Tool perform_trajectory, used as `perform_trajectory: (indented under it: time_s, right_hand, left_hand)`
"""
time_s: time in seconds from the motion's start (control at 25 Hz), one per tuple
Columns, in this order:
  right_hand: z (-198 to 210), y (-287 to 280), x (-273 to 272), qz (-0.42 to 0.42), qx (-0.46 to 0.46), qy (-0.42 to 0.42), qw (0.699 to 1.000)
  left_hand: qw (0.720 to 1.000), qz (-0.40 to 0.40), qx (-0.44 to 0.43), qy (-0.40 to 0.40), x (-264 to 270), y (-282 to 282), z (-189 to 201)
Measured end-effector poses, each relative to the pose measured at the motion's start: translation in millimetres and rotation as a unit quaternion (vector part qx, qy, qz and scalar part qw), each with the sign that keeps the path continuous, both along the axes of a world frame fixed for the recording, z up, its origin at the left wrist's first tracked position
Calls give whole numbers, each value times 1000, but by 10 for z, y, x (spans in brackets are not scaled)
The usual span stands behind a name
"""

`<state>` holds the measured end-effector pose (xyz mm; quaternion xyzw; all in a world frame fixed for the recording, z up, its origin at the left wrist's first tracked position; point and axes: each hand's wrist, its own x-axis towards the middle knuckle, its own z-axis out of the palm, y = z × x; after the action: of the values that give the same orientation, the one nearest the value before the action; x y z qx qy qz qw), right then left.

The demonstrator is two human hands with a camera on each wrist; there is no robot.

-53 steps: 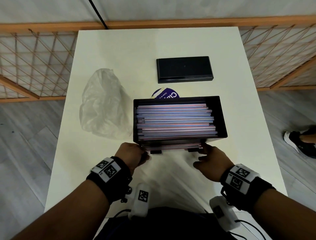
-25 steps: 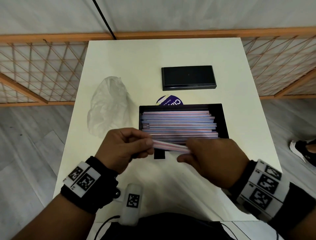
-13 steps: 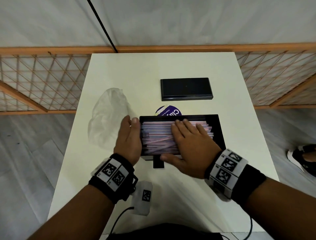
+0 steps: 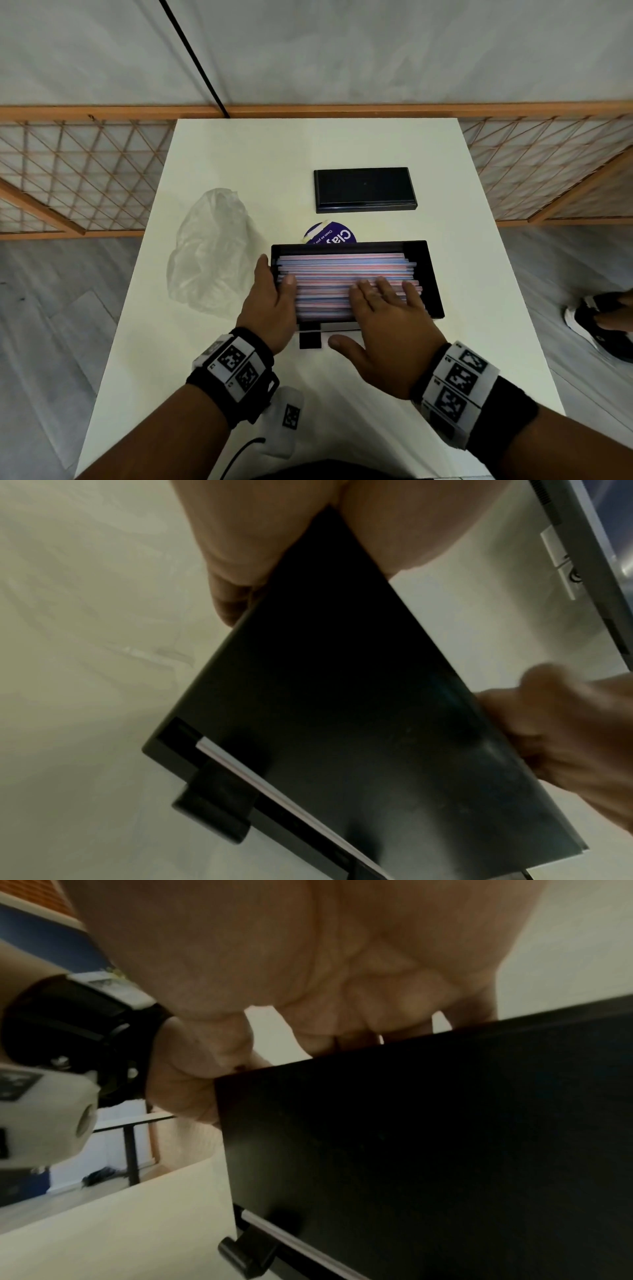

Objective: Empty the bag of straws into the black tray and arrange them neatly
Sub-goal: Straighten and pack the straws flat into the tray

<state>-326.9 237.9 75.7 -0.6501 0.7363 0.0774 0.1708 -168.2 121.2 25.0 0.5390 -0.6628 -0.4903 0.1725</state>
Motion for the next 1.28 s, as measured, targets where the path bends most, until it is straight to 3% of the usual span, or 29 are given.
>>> perform_trajectory:
  time_s: [0.12, 0.16, 0.28, 0.36, 0.48, 0.64, 0.68, 0.76, 0.84, 1.0, 1.28]
  right_hand:
    - [-11, 109, -330, -117, -181, -23, 976]
    - [-5, 142, -478, -183, -196, -44, 962]
    - [-63, 164, -758, -327, -103, -136, 929]
    - [-190, 126, -752, -349, -84, -193, 913]
    - [-248, 58, -726, -359, -109, -209, 903]
    - [-258, 80, -757, -348, -109, -211, 907]
    - [-256, 82, -749, -346, -111, -211, 907]
    - [-263, 82, -737, -345, -117, -210, 908]
    - [-270, 83, -736, -340, -125, -210, 908]
    - [-282, 94, -744, -334, -125, -203, 912]
    - [-327, 108, -768, -328, -137, -206, 912]
  left_hand:
    - [1000, 1, -5, -11, 45, 32, 14]
    - [1000, 5, -6, -8, 57, 40, 17]
    - [999, 22, -5, 22, 75, 24, -11]
    - [998, 45, 11, 39, 46, 0, -10]
    - [993, 69, 65, 71, -6, -64, 79]
    - [964, 78, 171, 189, 206, -98, 100]
    - [972, 45, 164, 163, 302, -68, 57]
    - [994, -19, 111, -5, 416, 54, -102]
    - [988, -10, 92, -124, 397, 171, -287]
    - [980, 61, 84, -171, 222, 160, -515]
    - [979, 80, 49, -179, 74, 151, -579]
